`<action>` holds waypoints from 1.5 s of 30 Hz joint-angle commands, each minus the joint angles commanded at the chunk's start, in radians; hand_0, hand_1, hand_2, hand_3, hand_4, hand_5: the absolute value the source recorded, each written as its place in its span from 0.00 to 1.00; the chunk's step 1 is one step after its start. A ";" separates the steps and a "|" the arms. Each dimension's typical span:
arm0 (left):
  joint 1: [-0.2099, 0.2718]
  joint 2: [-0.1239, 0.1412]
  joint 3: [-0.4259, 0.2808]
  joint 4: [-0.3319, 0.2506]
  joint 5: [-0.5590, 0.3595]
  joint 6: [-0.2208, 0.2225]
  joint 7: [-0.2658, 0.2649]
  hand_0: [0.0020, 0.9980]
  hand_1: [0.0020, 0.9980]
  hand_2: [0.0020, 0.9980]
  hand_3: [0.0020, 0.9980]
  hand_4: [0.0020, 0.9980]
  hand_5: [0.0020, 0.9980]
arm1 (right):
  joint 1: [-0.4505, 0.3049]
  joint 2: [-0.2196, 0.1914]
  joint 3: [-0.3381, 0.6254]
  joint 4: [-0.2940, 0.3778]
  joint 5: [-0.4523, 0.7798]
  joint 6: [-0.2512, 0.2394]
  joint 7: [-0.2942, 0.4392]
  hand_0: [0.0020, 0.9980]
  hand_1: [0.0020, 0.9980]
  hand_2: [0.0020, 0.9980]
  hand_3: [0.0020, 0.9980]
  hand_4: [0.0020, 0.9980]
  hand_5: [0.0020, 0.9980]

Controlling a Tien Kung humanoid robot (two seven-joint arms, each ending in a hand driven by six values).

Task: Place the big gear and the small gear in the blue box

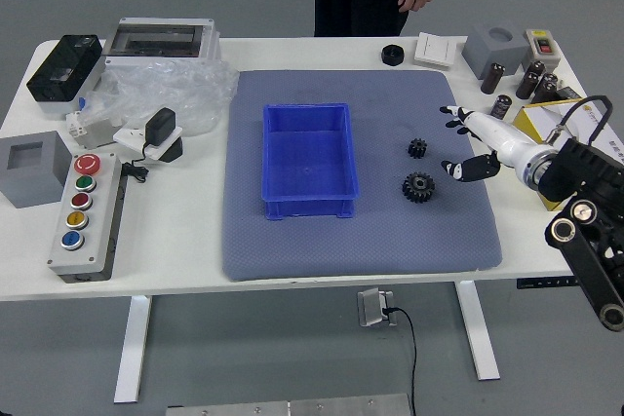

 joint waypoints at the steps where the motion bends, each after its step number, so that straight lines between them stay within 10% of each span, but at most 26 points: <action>1: 0.000 0.000 0.000 0.000 0.000 0.000 0.000 0.79 0.77 0.76 0.71 0.60 0.32 | 0.000 0.000 -0.002 0.001 -0.006 0.000 -0.001 0.90 0.91 0.98 1.00 0.73 0.00; 45: -0.004 -0.001 0.001 0.000 -0.010 -0.002 0.001 0.79 0.76 0.75 0.70 0.60 0.31 | 0.092 0.021 -0.192 -0.105 -0.112 0.065 -0.015 0.82 0.79 0.83 0.83 0.73 0.02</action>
